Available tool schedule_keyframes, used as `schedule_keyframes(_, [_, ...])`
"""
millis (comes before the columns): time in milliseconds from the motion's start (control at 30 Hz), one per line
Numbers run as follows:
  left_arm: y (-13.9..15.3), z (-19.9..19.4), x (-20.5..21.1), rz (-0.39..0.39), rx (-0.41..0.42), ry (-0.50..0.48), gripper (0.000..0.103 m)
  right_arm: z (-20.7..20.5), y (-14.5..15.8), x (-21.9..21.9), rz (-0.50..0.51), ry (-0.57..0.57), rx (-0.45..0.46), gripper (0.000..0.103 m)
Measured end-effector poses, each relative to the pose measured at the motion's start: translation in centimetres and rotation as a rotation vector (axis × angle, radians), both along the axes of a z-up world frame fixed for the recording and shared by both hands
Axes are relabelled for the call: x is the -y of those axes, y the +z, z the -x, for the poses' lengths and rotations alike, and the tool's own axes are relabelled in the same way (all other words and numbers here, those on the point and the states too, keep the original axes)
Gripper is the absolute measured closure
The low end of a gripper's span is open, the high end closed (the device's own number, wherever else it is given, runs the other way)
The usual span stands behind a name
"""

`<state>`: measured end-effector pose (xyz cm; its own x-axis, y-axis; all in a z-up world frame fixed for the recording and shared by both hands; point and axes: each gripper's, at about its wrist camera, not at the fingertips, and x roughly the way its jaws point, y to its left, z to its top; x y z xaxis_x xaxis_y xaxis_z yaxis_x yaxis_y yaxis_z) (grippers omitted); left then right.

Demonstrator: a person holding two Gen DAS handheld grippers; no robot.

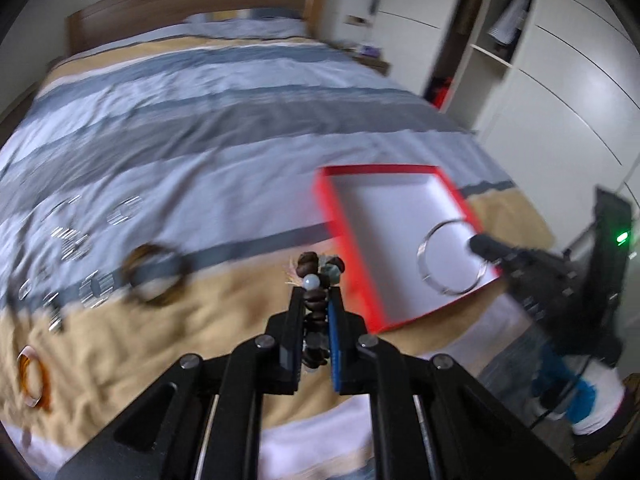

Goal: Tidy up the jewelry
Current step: 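Carry both held pieces into the red box and open both tools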

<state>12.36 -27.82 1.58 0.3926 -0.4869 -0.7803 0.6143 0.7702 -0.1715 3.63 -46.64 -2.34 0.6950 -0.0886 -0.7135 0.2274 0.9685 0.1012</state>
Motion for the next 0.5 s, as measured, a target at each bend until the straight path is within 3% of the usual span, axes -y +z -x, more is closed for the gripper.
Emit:
schedule_keyframes(133, [-1.5, -0.3, 6.5, 0.002, -0.037, -0.077, 0.093, 0.2, -2.5, 3.3, -0.006, -0.05, -0.064, 0.098])
schedule_keyframes(267, [-5.5, -0.5, 11.3, -0.088, -0.065, -0.108, 0.093, 0.3, -4.5, 5.5, -0.01, -0.076, -0.109, 0.098])
schedule_keyframes(400, [-9.1, -1.1, 12.6, -0.161, -0.098, -0.085, 0.093, 0.3, -5.4, 6.2, 0.012, -0.072, -0.131, 0.098])
schedule_keyframes(500, [-10.1, -1.1, 12.7, -0.19, -0.093, -0.082, 0.093, 0.3, -5.9, 6.5, 0.02, -0.065, -0.148, 0.098])
